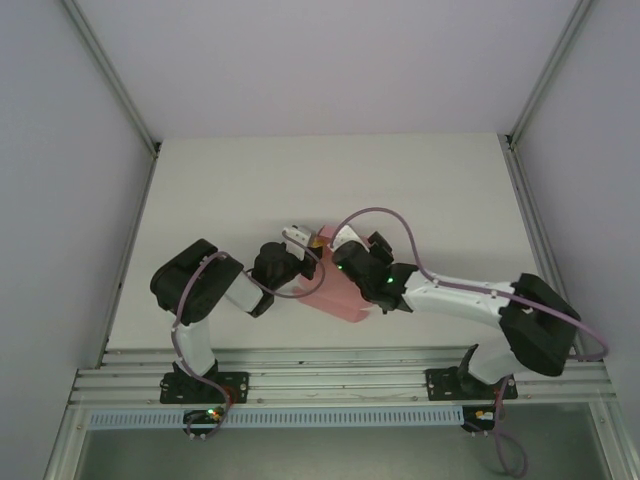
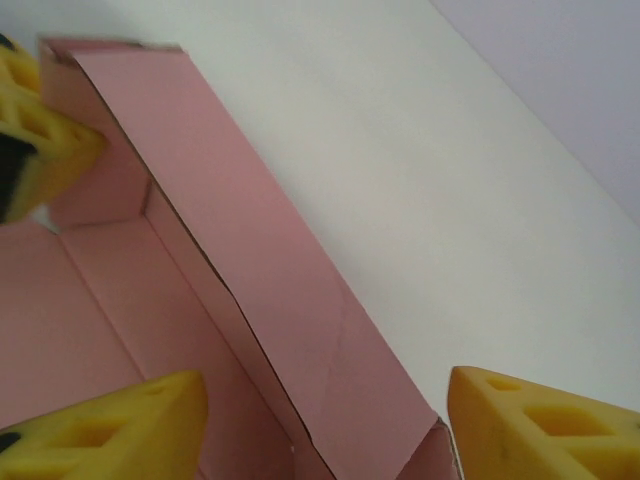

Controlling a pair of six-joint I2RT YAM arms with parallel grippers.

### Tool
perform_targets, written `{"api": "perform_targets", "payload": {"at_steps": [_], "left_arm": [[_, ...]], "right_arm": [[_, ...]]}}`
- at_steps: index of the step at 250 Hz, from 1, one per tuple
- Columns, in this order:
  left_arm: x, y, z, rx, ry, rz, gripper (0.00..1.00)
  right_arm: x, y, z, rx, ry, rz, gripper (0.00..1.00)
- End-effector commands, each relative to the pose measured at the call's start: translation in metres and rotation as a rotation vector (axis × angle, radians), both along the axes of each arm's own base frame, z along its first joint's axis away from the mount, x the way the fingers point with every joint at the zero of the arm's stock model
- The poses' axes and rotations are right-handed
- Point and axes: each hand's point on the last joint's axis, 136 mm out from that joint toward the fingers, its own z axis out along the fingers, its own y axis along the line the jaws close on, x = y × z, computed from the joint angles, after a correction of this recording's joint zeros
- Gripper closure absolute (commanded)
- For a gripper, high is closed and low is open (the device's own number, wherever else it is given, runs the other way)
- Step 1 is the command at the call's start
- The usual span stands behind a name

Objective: Assemble paper box

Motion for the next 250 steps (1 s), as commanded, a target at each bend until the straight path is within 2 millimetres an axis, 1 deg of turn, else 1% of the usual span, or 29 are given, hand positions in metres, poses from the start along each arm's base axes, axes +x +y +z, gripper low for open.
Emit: {"api": "perform_targets", "payload": {"at_steps": [1,6,29,39,54,66,77,85,98,113,132,150,156,159,161,164,178,186,209,227,250], "left_arm": [[-0.001,-0.004,0.009,-0.017,-0.031,-0.020,1.00],[-0.001,-0.004,0.009,-0.016,-0.033,-0.019,1.00],[-0.002,-0.005,0.010,-0.011,-0.042,-0.025,1.00],[-0.002,-0.007,0.011,-0.003,-0.048,-0.032,1.00],[-0.003,-0.009,0.010,0.015,-0.051,-0.046,1.00],[-0.003,-0.011,0.009,0.030,-0.048,-0.052,1.00],[-0.004,-0.014,0.009,0.037,-0.047,-0.063,1.00],[-0.004,-0.014,0.008,0.041,-0.045,-0.065,1.00],[-0.005,-0.016,0.007,0.043,-0.051,-0.078,1.00],[-0.005,-0.018,0.007,0.041,-0.054,-0.084,1.00],[-0.007,-0.021,0.006,0.047,-0.056,-0.107,1.00],[-0.009,-0.024,0.005,0.055,-0.053,-0.128,1.00],[-0.009,-0.025,0.004,0.059,-0.052,-0.130,1.00],[-0.009,-0.024,0.004,0.062,-0.050,-0.131,1.00],[-0.009,-0.025,0.003,0.064,-0.051,-0.132,1.00],[-0.009,-0.025,0.004,0.065,-0.053,-0.133,1.00],[-0.009,-0.025,0.002,0.079,-0.049,-0.136,1.00],[-0.010,-0.026,0.002,0.083,-0.048,-0.139,1.00],[-0.010,-0.025,0.000,0.098,-0.043,-0.141,1.00],[-0.009,-0.025,-0.002,0.108,-0.039,-0.140,1.00],[-0.009,-0.026,-0.004,0.115,-0.037,-0.142,1.00]], "right_arm": [[-0.013,0.015,0.005,0.156,0.072,0.115,0.28],[-0.015,0.017,0.007,0.176,0.076,0.131,0.24],[-0.018,0.021,0.021,0.286,0.069,0.176,0.21],[-0.017,0.022,0.033,0.337,0.054,0.180,0.21],[-0.013,0.022,0.056,0.439,0.031,0.183,0.21],[-0.007,0.017,0.072,0.541,0.033,0.167,0.20],[0.000,0.010,0.084,0.635,0.048,0.141,0.18],[0.005,0.005,0.089,0.690,0.063,0.129,0.17],[0.014,-0.001,0.090,0.738,0.085,0.121,0.17],[0.024,-0.007,0.084,0.728,0.103,0.095,0.17],[0.035,-0.010,0.066,0.664,0.160,0.060,0.18],[0.045,-0.012,0.046,0.620,0.224,0.023,0.21],[0.048,-0.012,0.041,0.614,0.242,0.013,0.21],[0.050,-0.012,0.042,0.614,0.242,0.013,0.22],[0.052,-0.012,0.035,0.606,0.259,0.007,0.23],[0.053,-0.012,0.031,0.601,0.270,-0.001,0.23],[0.061,-0.012,0.016,0.577,0.312,-0.024,0.26],[0.063,-0.010,0.008,0.558,0.343,-0.019,0.29],[0.066,-0.004,-0.013,0.531,0.405,-0.016,0.35],[0.065,0.002,-0.020,0.550,0.429,0.003,0.36],[0.061,0.009,-0.025,0.582,0.444,0.037,0.35]]}}
